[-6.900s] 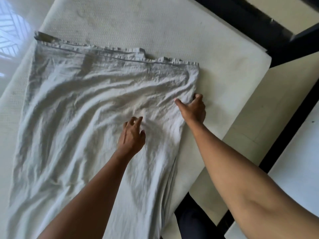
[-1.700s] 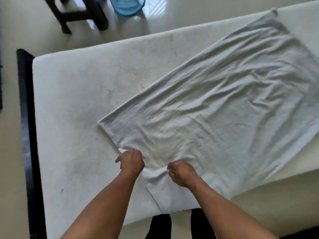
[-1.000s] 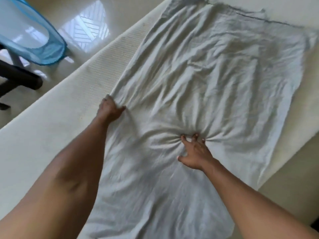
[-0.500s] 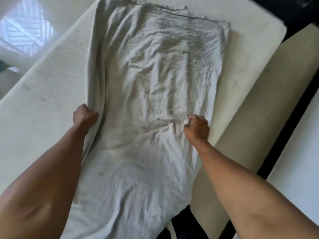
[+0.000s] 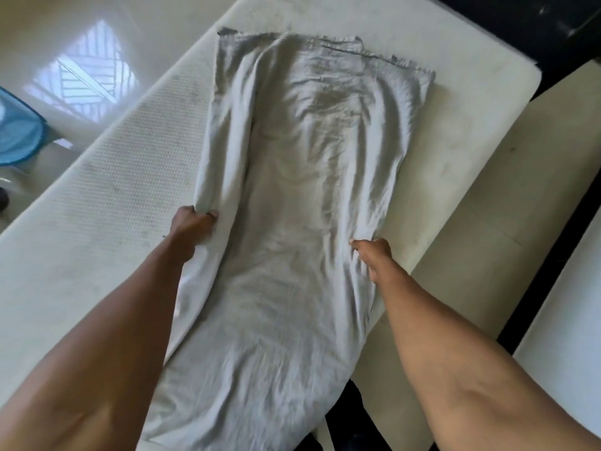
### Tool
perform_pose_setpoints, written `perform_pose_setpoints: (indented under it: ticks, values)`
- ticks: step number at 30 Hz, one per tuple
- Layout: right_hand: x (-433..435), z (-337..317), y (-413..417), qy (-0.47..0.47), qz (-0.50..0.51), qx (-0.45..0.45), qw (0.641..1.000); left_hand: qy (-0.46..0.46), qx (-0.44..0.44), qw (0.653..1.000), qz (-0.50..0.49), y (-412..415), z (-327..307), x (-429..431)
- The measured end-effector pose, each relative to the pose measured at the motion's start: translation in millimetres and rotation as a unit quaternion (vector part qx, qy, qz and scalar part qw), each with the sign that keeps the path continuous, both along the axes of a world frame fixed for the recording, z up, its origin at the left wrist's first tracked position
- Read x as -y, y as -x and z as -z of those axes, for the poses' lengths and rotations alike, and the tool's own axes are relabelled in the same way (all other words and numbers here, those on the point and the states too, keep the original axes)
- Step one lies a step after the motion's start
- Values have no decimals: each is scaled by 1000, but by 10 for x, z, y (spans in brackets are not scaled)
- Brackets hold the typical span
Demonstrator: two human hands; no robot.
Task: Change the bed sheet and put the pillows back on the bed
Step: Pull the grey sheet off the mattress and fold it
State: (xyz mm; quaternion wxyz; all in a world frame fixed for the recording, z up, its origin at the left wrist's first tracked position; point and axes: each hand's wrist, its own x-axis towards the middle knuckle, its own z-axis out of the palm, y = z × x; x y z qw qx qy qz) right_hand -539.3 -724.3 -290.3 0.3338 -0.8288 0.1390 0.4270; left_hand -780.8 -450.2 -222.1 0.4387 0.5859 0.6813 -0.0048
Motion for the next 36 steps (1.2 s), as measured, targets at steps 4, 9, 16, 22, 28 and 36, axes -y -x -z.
perform_pose_setpoints:
  ticks: [4, 9, 16, 22, 28, 36]
  values:
    - [-15, -674, 43, -56, -14, 48, 997, 31, 39, 999, -7, 53, -619, 73]
    - [-150, -1824, -114, -124, -38, 98, 987, 48, 87, 995, 5, 26, -1675, 25]
    - [-271, -3908, -605, -189, -24, 256, 948, -76, 218, 973, 14, -42, -3616, -173]
    - [246, -5206, -757, -198, 70, 346, 914, -181, 303, 930, -105, 224, -4744, -264]
    - [676, -5772, -780, -222, 158, 380, 884, -229, 369, 878, -200, 631, -5344, -260]
    - [691, -5734, -817, -217, 181, 371, 884, -178, 363, 881, -247, 758, -5325, -253]
